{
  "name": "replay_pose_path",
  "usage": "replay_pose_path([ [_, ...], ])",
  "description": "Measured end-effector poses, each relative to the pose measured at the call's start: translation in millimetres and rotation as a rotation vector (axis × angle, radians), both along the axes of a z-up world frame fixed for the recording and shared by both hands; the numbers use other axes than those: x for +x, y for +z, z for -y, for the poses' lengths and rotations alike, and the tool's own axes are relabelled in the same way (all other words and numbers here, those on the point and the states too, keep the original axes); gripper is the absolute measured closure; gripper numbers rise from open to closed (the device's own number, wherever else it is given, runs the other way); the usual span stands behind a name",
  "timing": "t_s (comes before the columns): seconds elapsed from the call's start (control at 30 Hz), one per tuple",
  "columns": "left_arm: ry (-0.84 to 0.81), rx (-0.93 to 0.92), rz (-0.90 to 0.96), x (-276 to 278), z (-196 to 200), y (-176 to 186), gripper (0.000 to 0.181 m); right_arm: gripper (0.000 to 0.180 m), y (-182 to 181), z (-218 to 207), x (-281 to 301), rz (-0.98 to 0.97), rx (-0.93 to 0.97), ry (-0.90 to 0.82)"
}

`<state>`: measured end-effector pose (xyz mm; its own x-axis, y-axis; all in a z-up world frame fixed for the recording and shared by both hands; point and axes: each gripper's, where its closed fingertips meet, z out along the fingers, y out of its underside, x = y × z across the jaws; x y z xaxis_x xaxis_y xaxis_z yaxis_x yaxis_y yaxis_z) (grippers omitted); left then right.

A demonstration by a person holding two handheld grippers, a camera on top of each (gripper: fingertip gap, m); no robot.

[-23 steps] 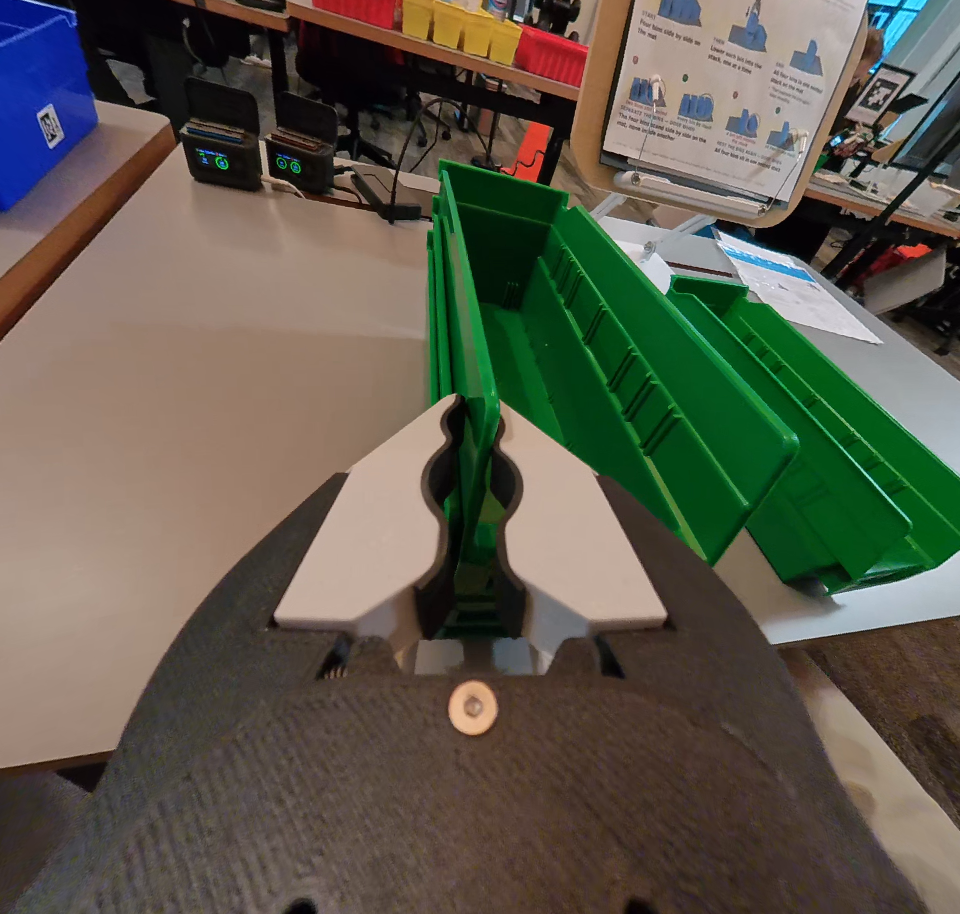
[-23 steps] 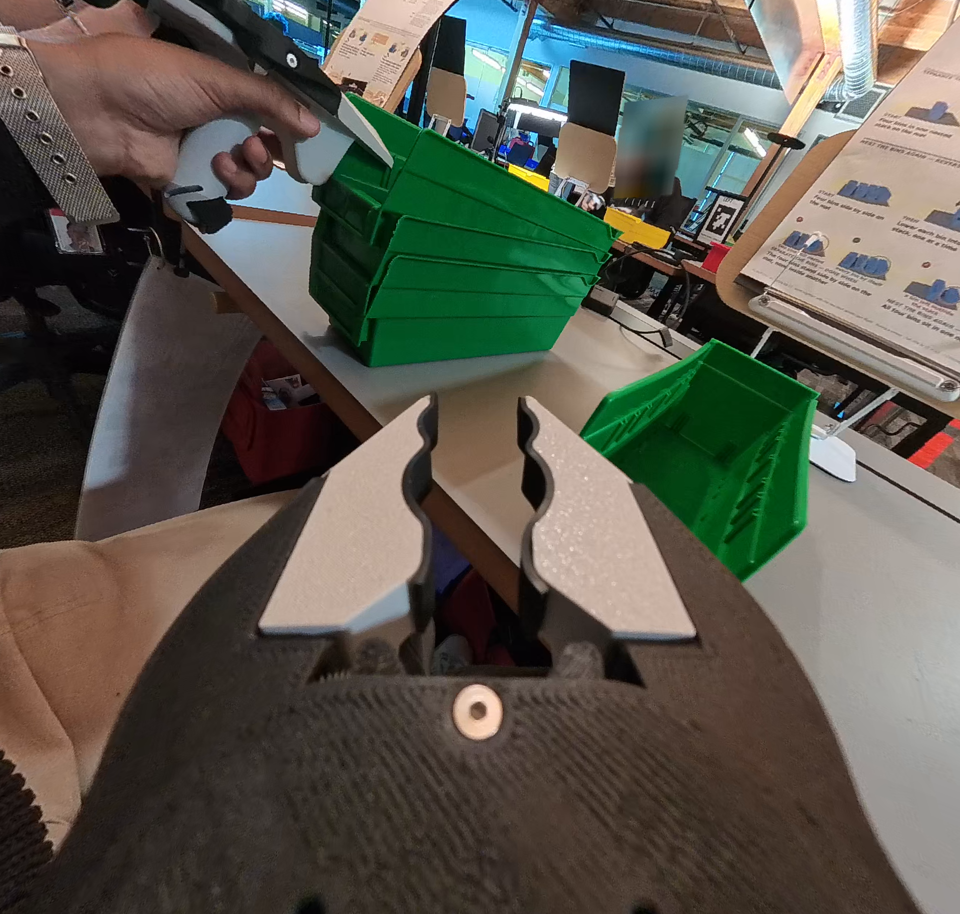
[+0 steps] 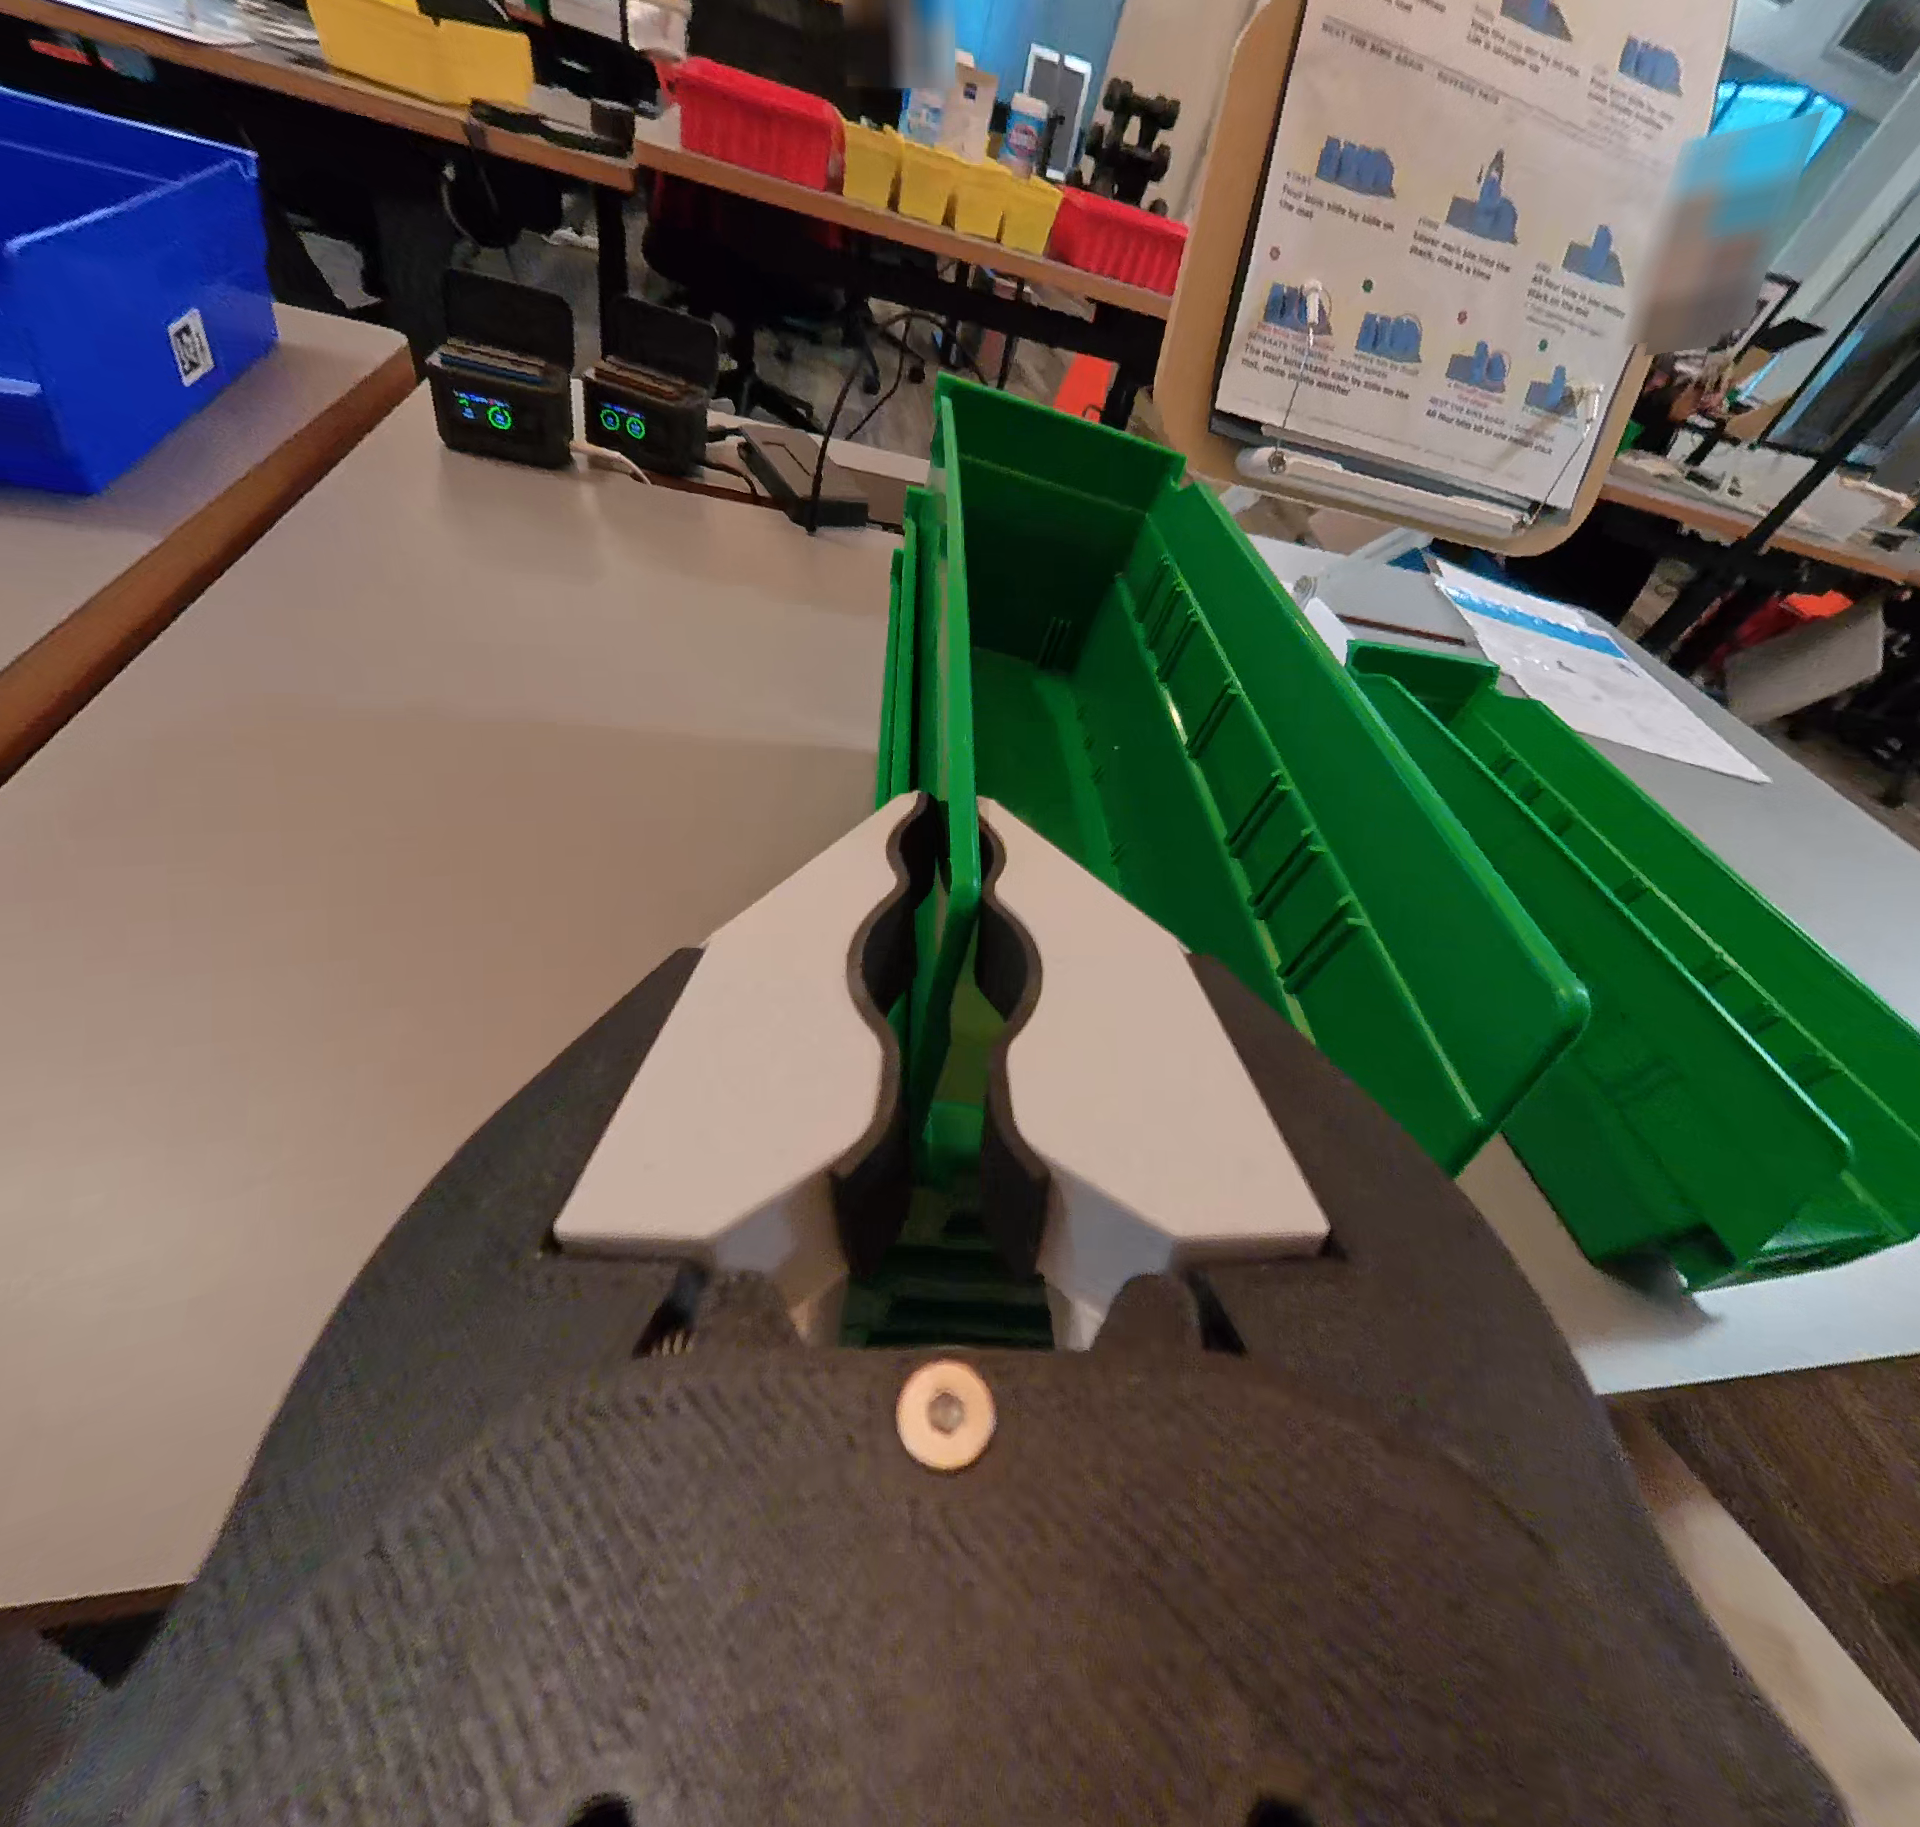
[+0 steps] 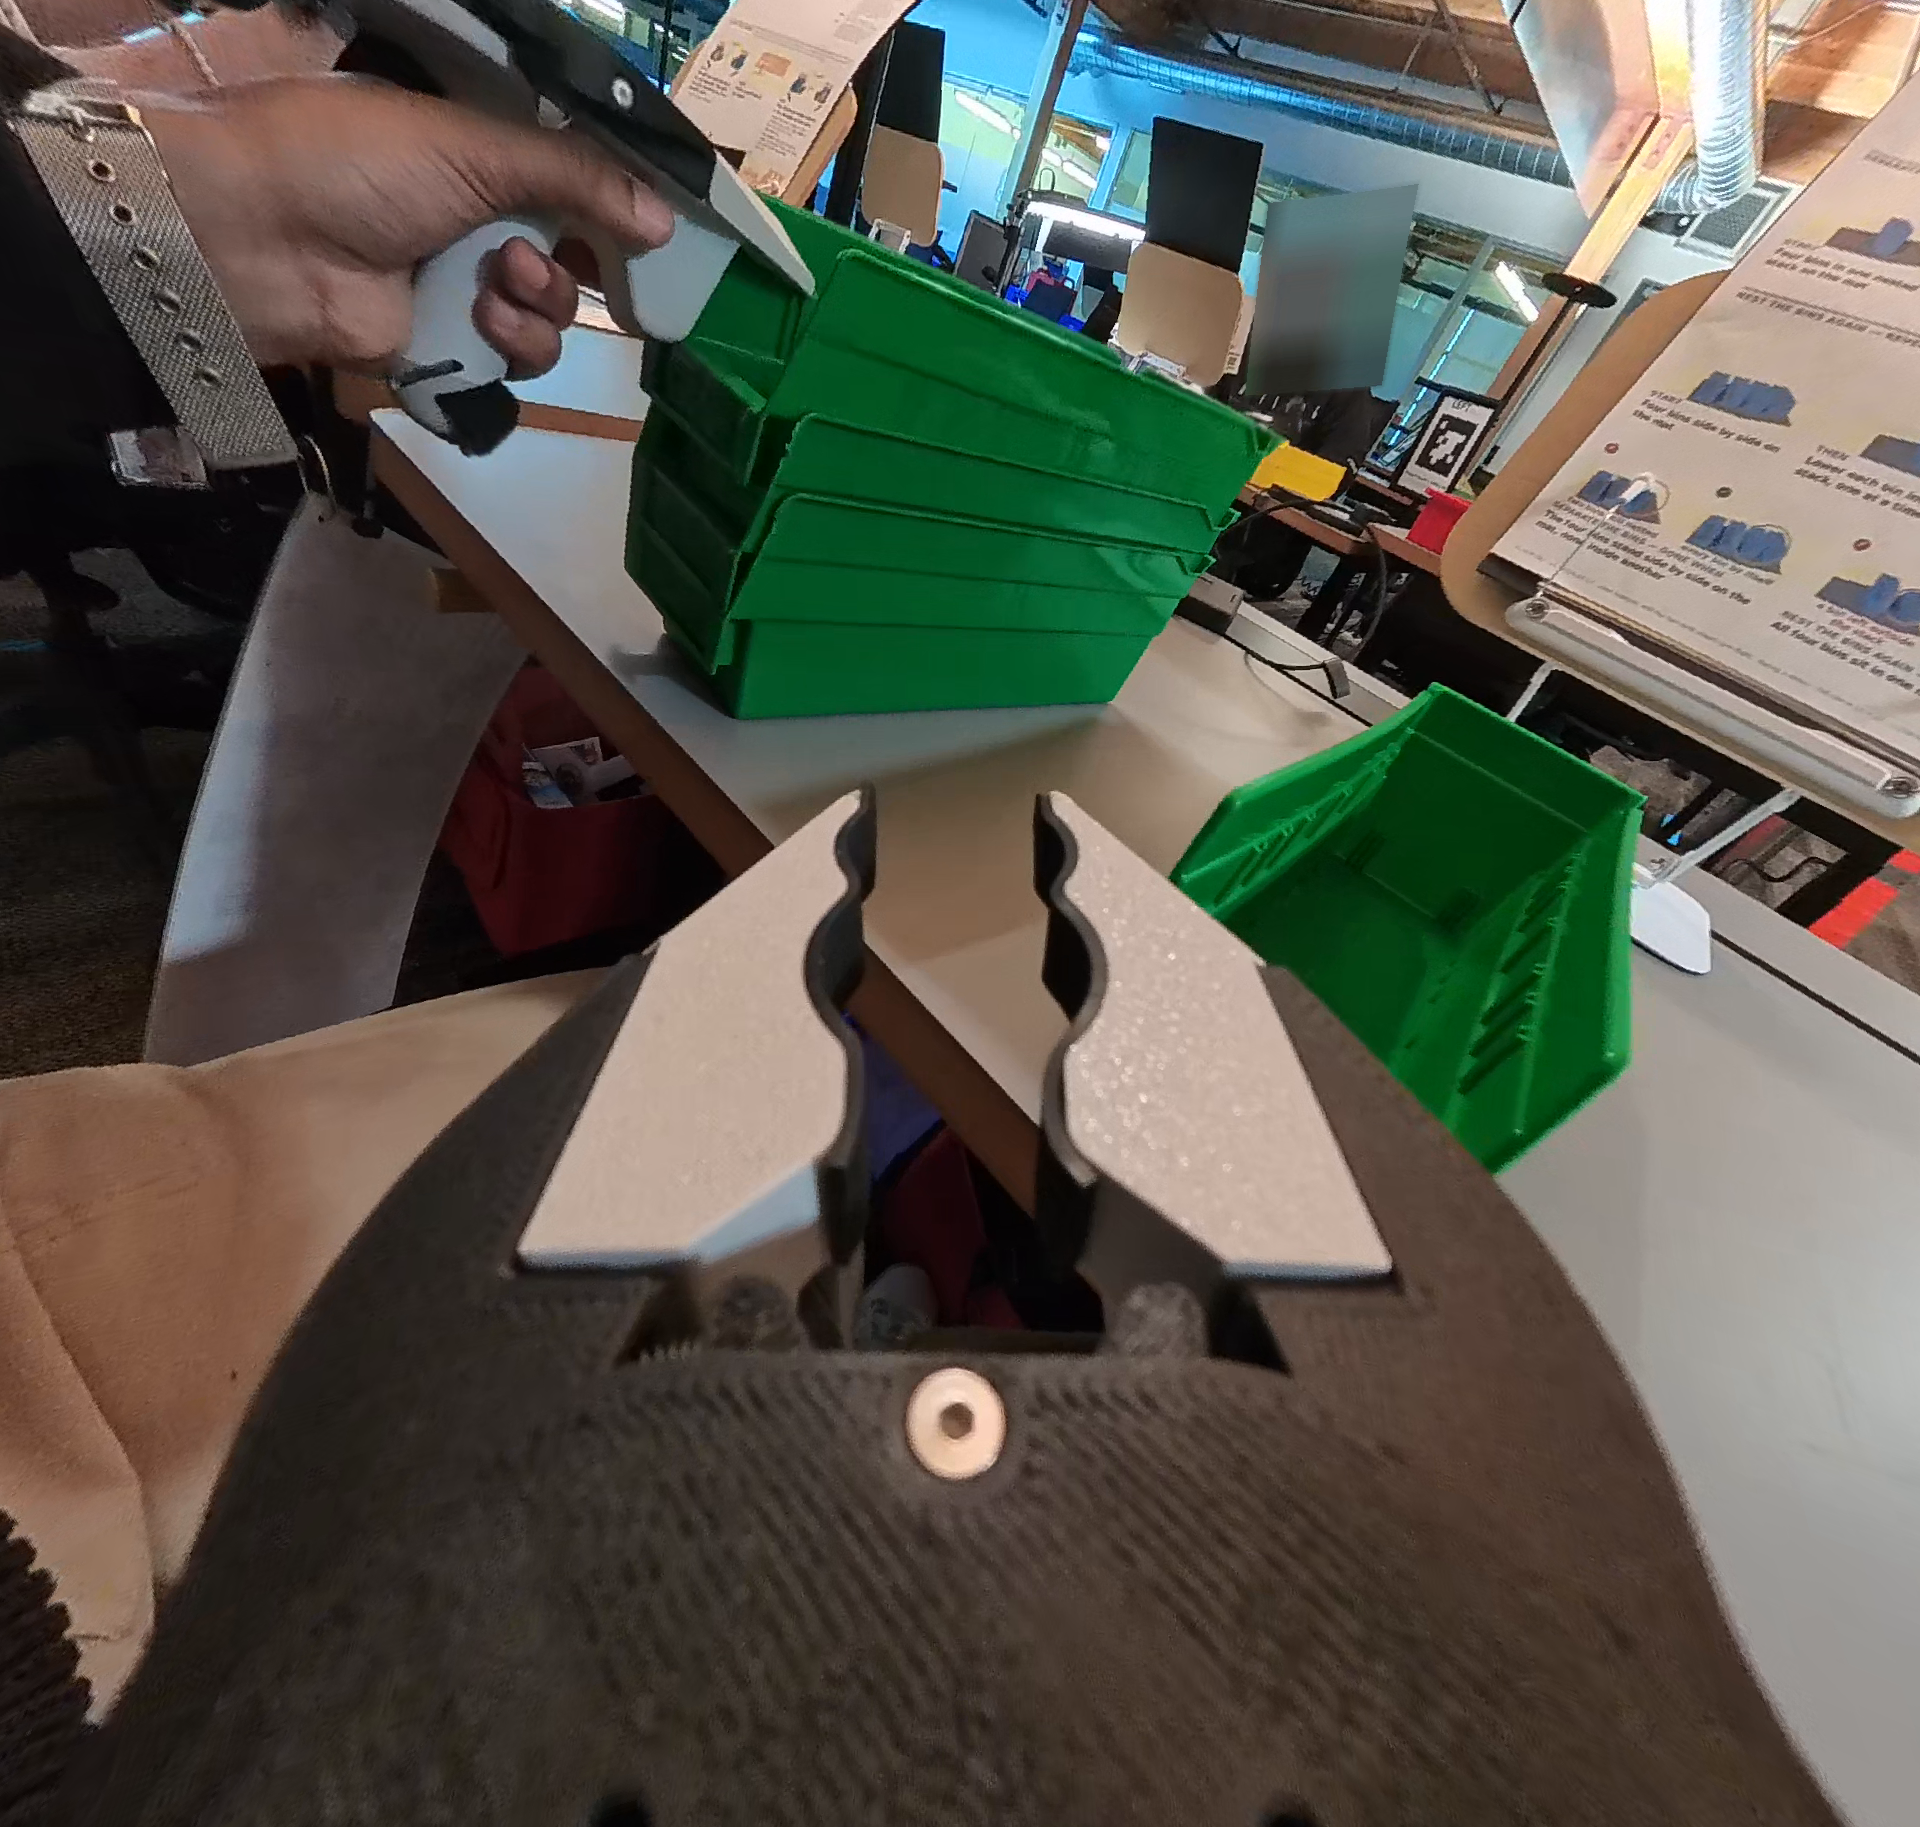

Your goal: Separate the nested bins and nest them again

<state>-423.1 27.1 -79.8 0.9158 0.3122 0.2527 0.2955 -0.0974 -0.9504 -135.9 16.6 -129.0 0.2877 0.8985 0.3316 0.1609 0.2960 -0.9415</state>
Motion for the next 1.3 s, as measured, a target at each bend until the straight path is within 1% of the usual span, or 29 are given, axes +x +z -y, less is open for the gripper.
replay_pose_path([
  [0.03, 0.004, 0.012, 0.006, 0, 0, 1, 0.181, 0.15, 0, 0, 0, 0.0, -0.001, 0.0],
  [0.1, 0.01, 0.052, -0.007, 0, 1, 7, 0.181, 0.15, 0, -1, 1, -0.001, -0.002, -0.002],
  [0.2, 0.035, 0.138, -0.064, 2, 5, 24, 0.181, 0.15, 0, -2, 1, -0.003, -0.006, -0.001],
  [0.27, 0.049, 0.152, -0.075, 2, 7, 30, 0.181, 0.15, 0, -2, 1, -0.003, -0.008, -0.001],
  [0.63, 0.07, 0.188, -0.038, 4, 5, 13, 0.181, 0.15, 0, -1, 0, -0.001, -0.004, 0.0],
  [0.77, 0.069, 0.144, -0.001, 2, 2, 1, 0.181, 0.15, 0, -1, 0, -0.001, -0.003, 0.001],
  [0.97, 0.082, 0.088, -0.037, 2, 1, -5, 0.181, 0.15, 0, -1, 0, 0.0, -0.002, 0.001],
  [1.3, 0.078, 0.079, -0.04, 2, 1, -9, 0.181, 0.15, -1, -2, 0, 0.002, -0.001, 0.001],
])
